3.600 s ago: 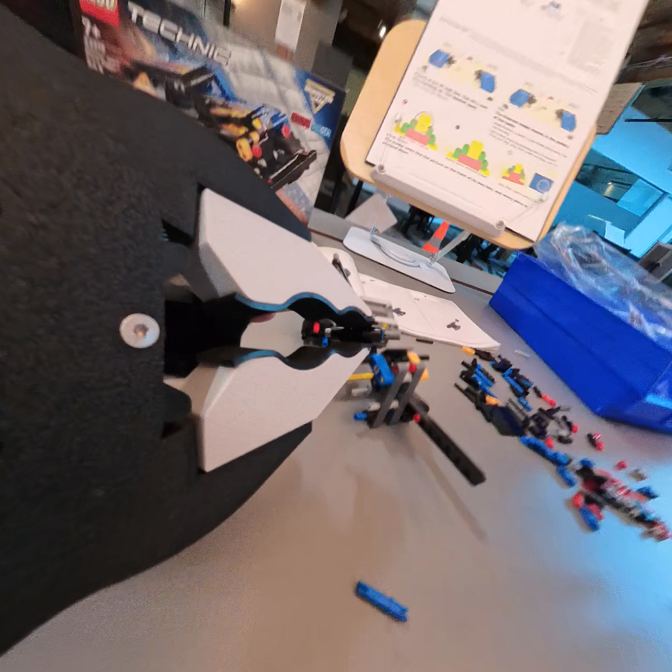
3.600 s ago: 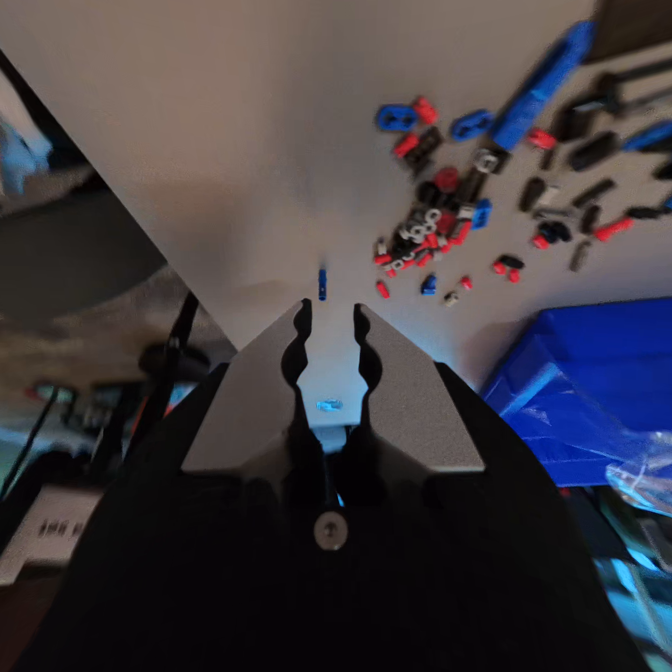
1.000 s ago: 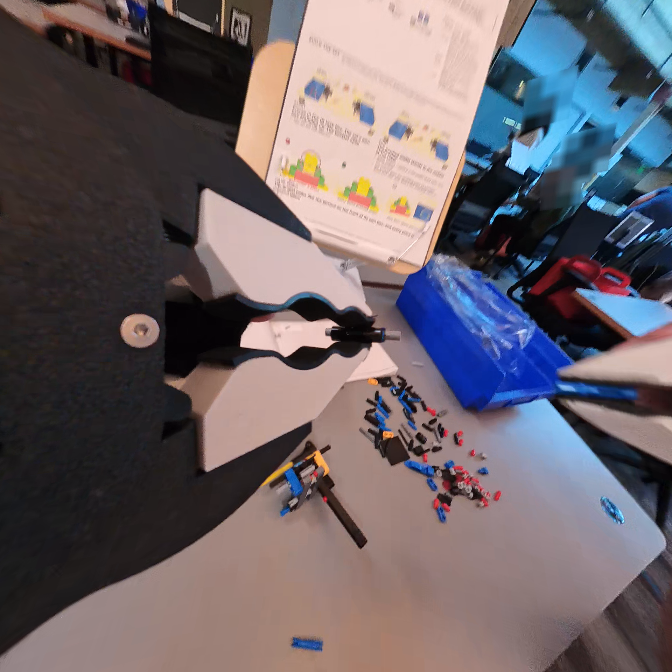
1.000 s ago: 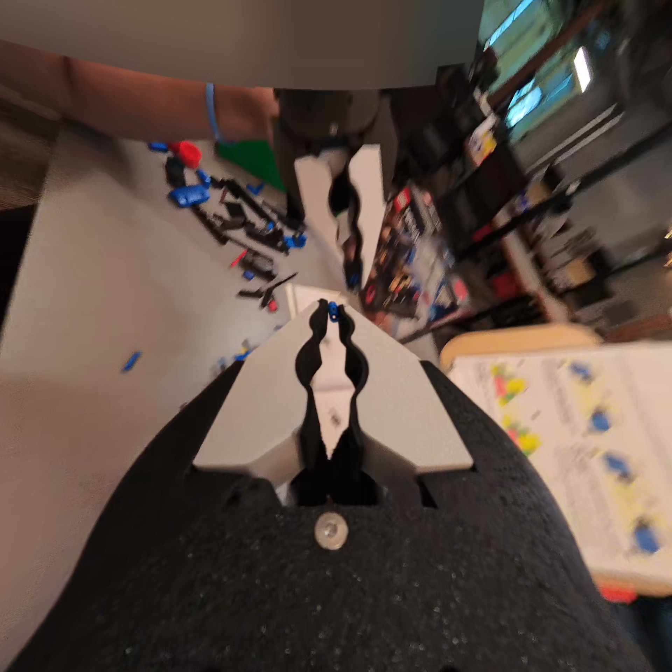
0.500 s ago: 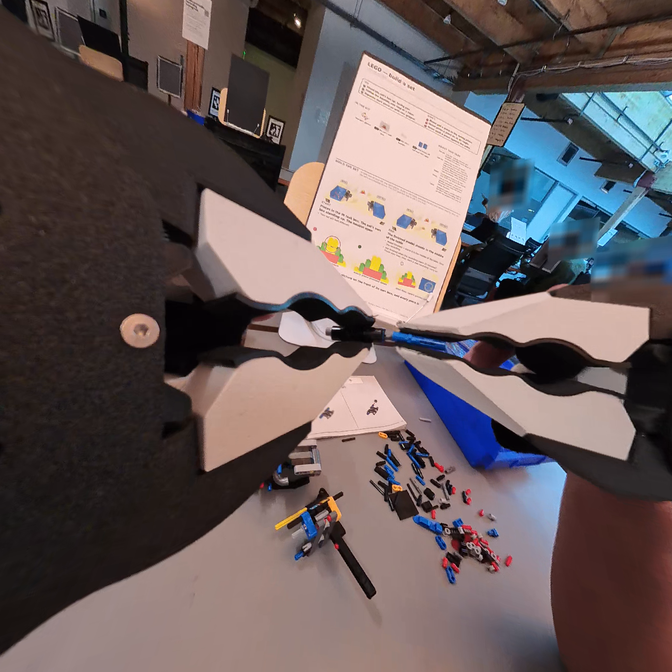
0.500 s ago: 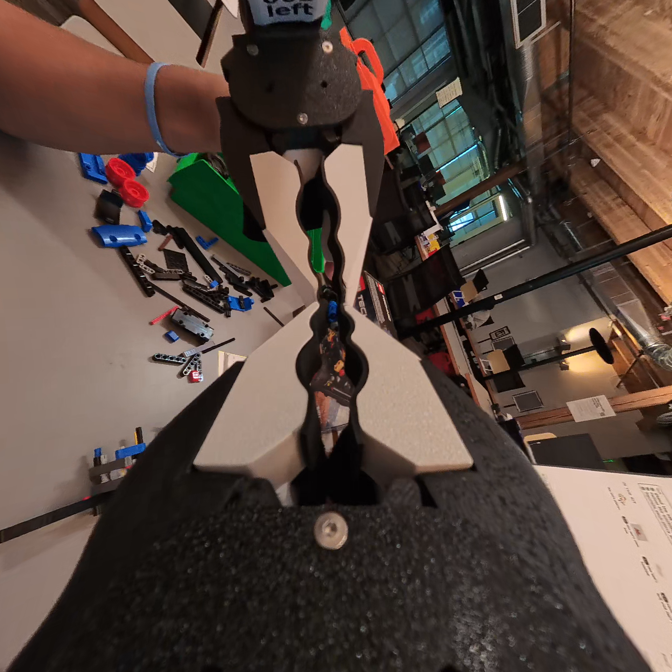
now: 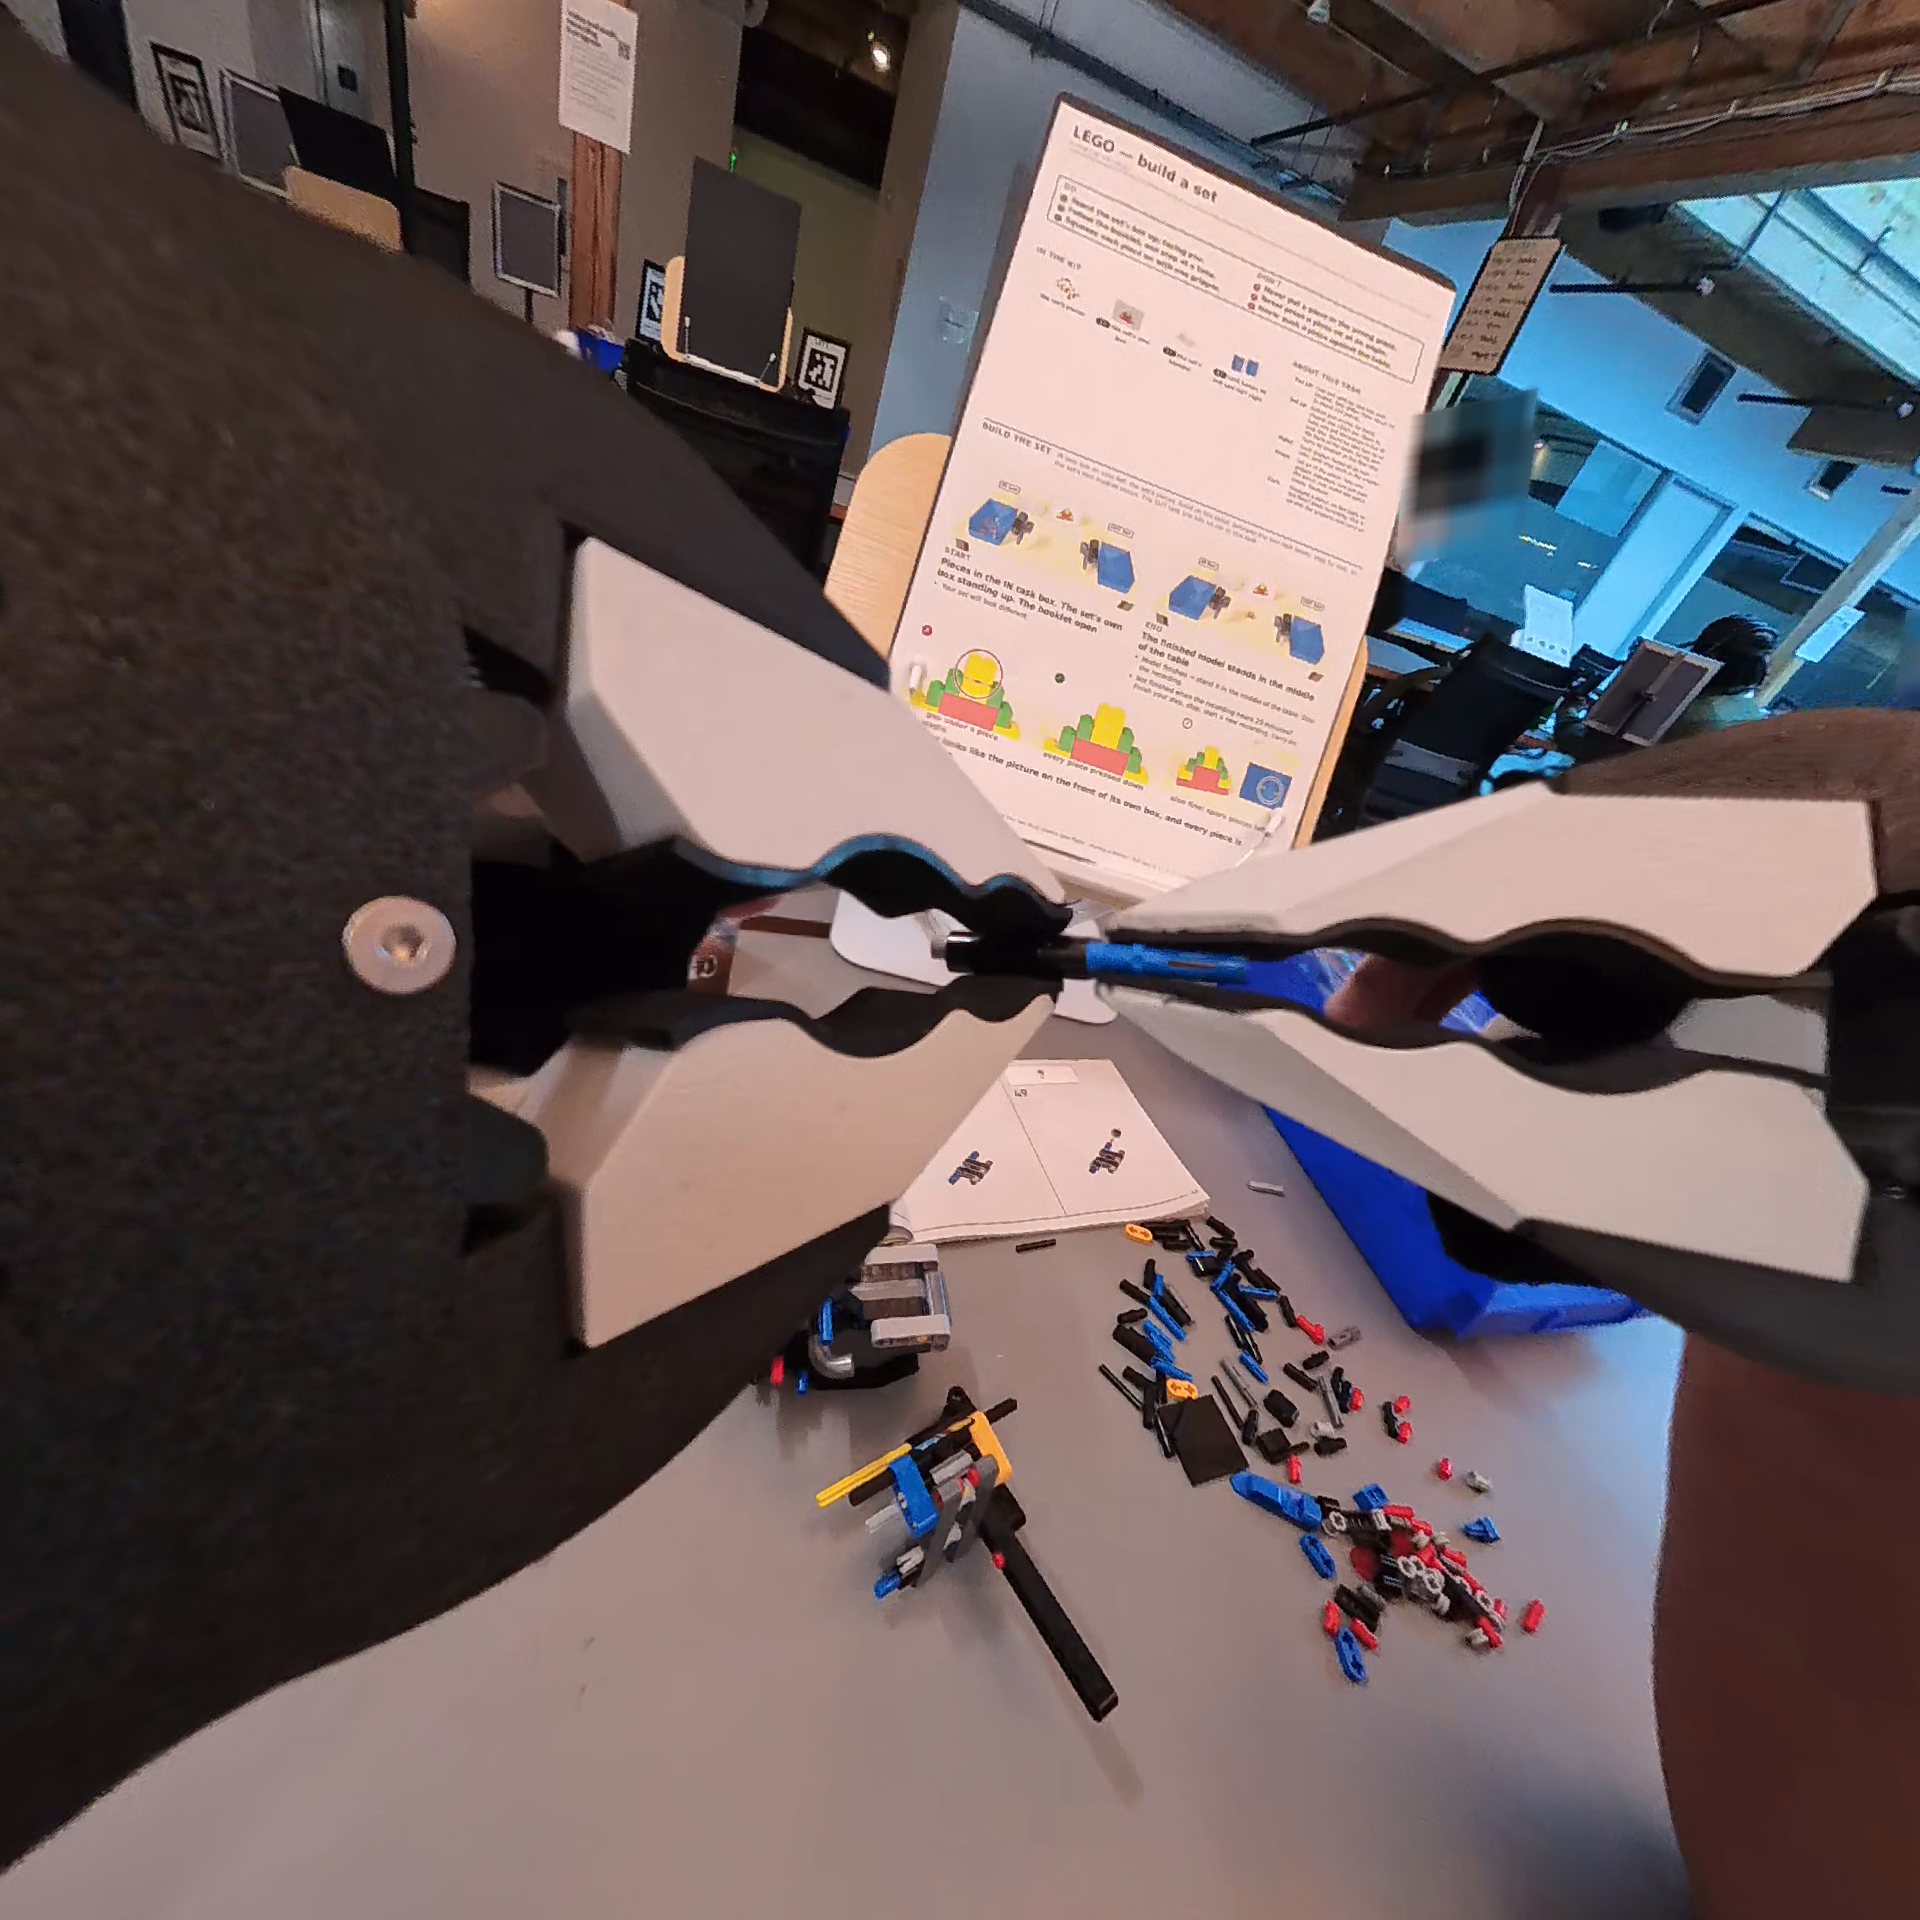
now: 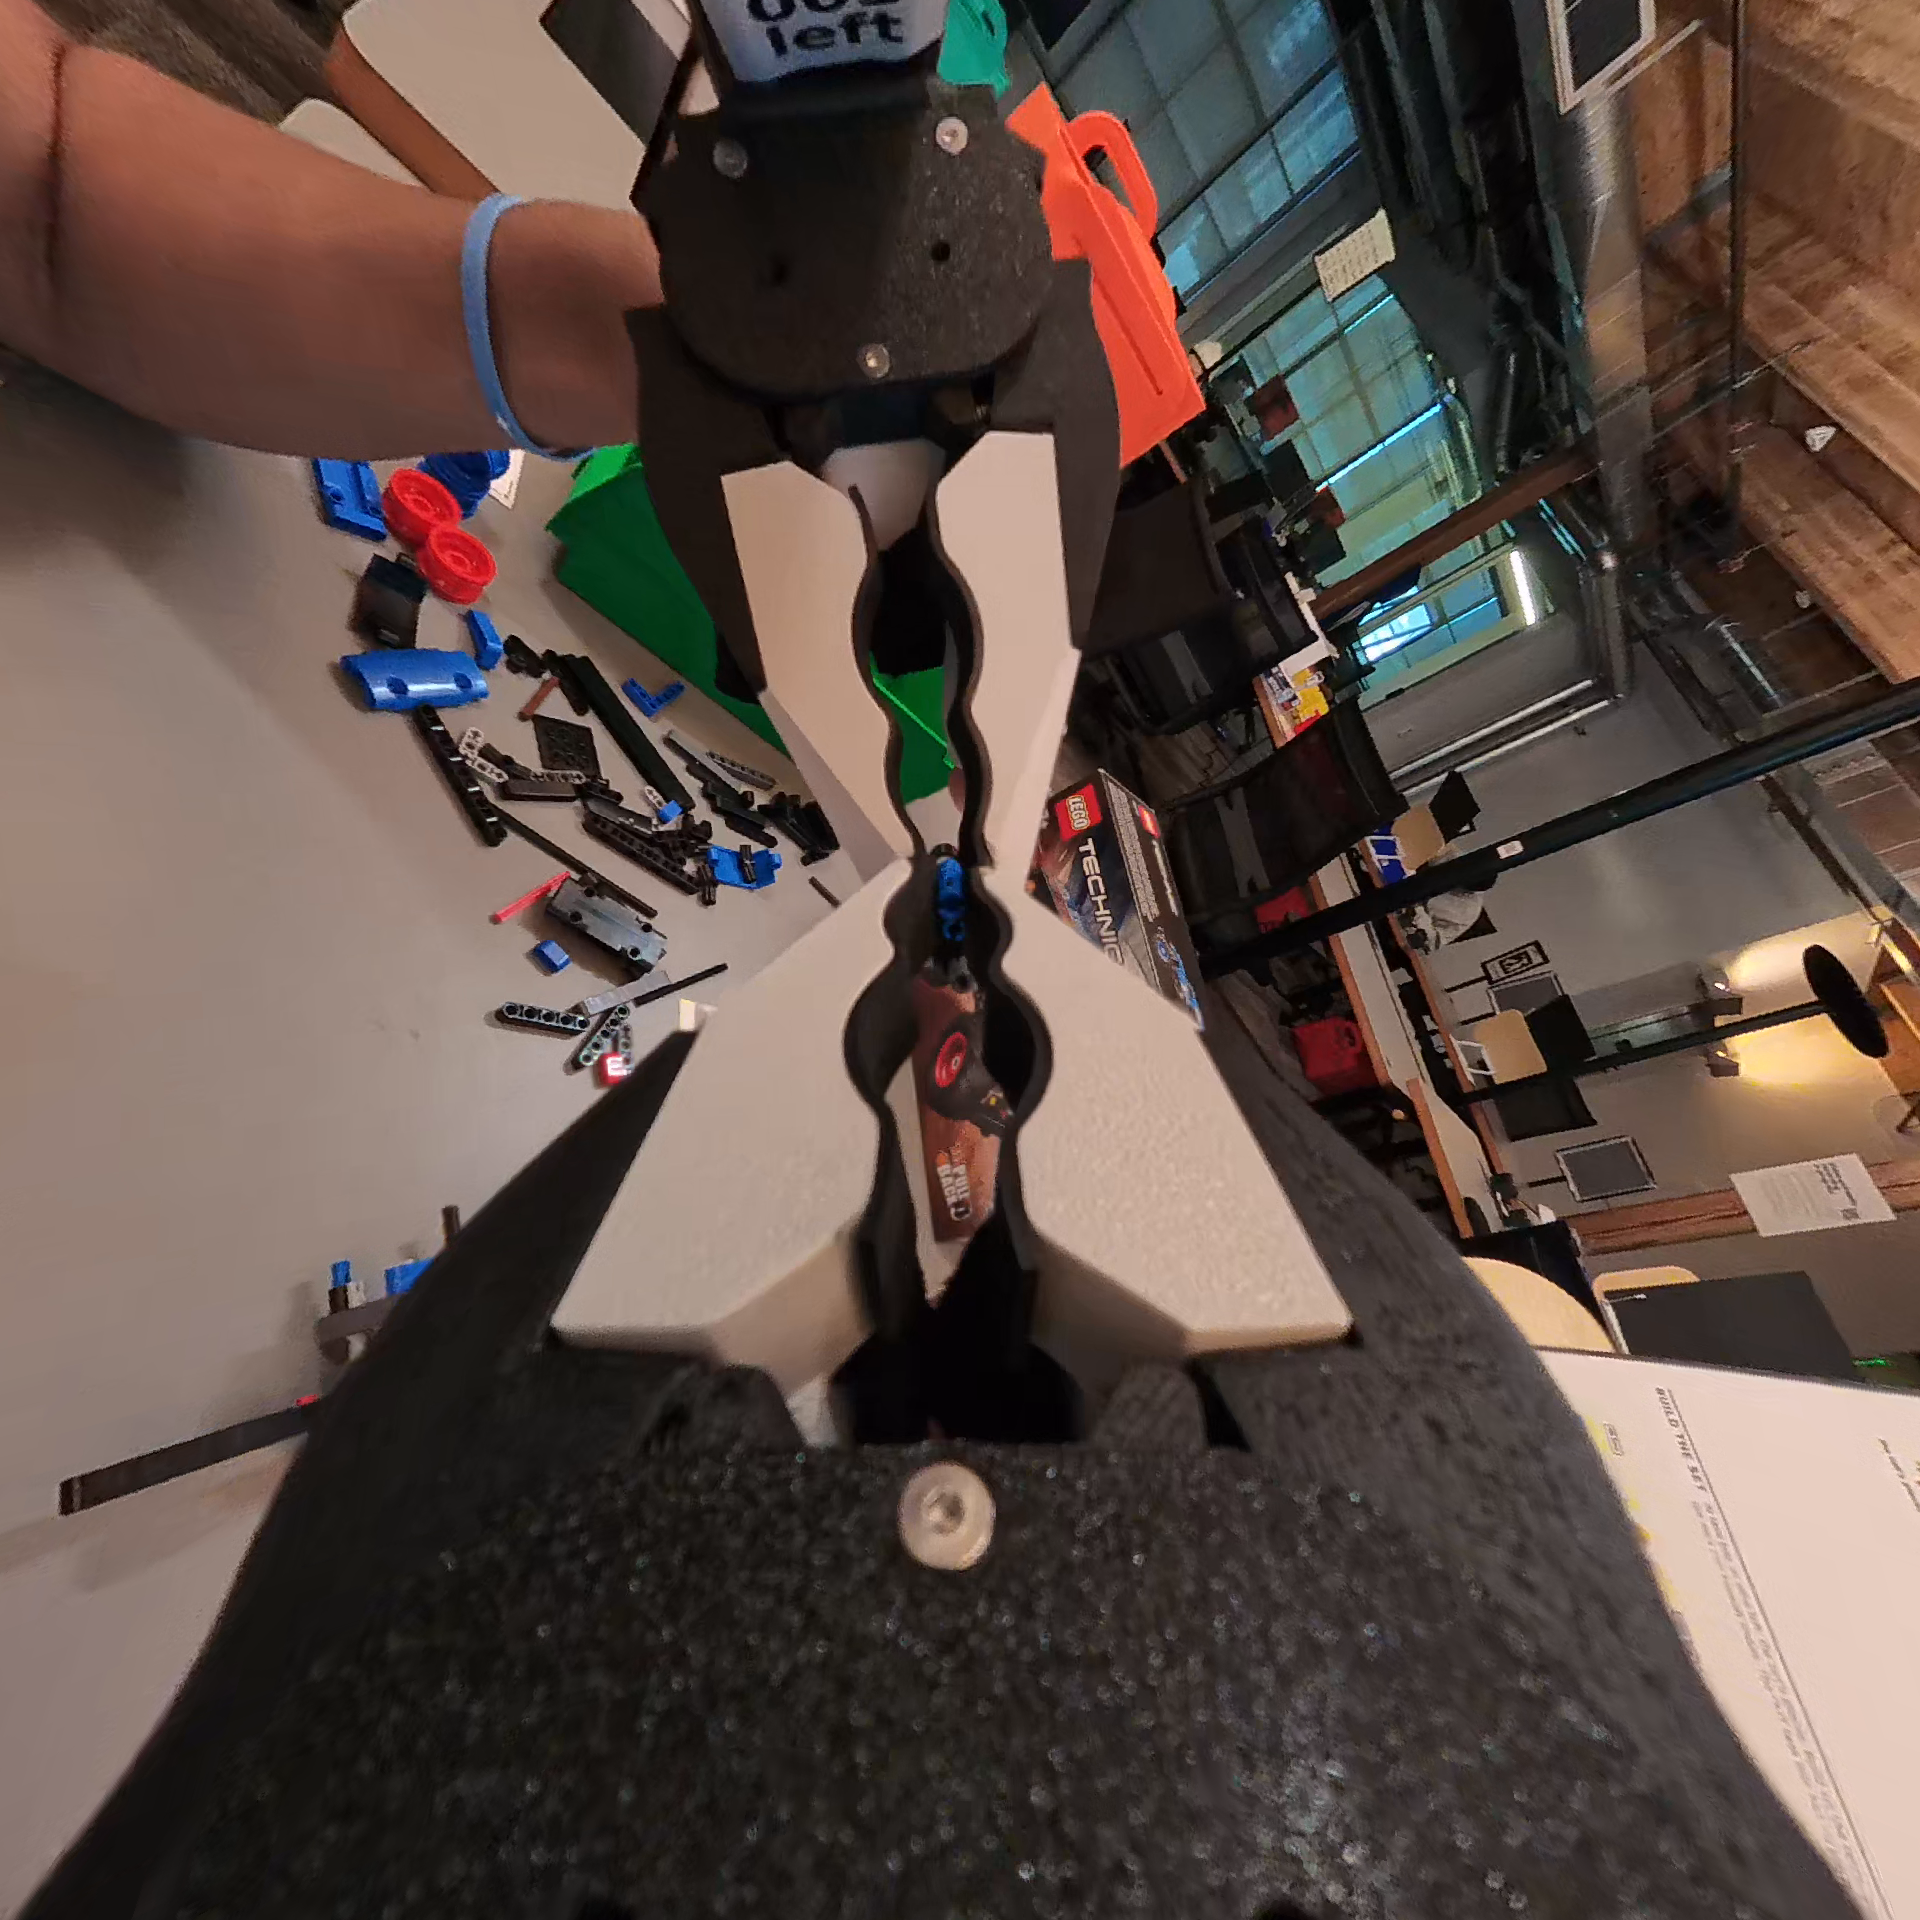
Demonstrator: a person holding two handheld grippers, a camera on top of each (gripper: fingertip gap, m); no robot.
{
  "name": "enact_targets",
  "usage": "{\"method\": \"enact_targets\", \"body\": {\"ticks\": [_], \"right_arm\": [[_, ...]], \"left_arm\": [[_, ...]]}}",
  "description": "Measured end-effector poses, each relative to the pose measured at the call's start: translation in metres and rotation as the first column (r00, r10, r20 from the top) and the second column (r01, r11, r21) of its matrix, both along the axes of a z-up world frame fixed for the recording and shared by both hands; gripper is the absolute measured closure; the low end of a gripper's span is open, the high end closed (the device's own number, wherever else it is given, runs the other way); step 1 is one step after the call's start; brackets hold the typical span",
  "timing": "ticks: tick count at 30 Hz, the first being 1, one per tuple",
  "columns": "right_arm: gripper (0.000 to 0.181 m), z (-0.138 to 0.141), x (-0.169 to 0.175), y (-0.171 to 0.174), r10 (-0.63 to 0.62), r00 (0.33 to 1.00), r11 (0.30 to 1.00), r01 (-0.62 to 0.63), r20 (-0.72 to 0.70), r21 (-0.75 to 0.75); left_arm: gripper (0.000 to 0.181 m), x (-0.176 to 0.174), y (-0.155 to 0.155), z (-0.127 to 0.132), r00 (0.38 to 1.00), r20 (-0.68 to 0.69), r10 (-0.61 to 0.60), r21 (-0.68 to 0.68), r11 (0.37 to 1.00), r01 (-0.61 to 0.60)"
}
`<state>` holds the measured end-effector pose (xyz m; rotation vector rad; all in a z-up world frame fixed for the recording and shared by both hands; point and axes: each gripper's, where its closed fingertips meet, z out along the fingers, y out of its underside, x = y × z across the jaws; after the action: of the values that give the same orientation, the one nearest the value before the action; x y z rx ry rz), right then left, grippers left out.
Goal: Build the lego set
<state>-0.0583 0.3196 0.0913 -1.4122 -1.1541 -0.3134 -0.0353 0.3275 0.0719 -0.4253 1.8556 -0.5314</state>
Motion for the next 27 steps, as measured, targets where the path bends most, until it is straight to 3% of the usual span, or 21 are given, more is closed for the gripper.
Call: {"method": "enact_targets", "body": {"ticks": [20, 27], "right_arm": [[0.177, 0.001, 0.001, -0.003, -0.034, 0.999, 0.999, 0.034, 0.014, -0.003], [0.177, 0.011, 0.003, -0.004, -0.021, 1.0, 0.999, 0.022, -0.014, 0.048]], "left_arm": [[0.175, -0.002, -0.004, 0.004, 1.0, 0.023, -0.002, 0.004, 1.0, 0.002], [0.176, 0.0, -0.005, 0.017, 0.994, 0.104, 0.037, 0.022, 0.999, -0.04]]}}
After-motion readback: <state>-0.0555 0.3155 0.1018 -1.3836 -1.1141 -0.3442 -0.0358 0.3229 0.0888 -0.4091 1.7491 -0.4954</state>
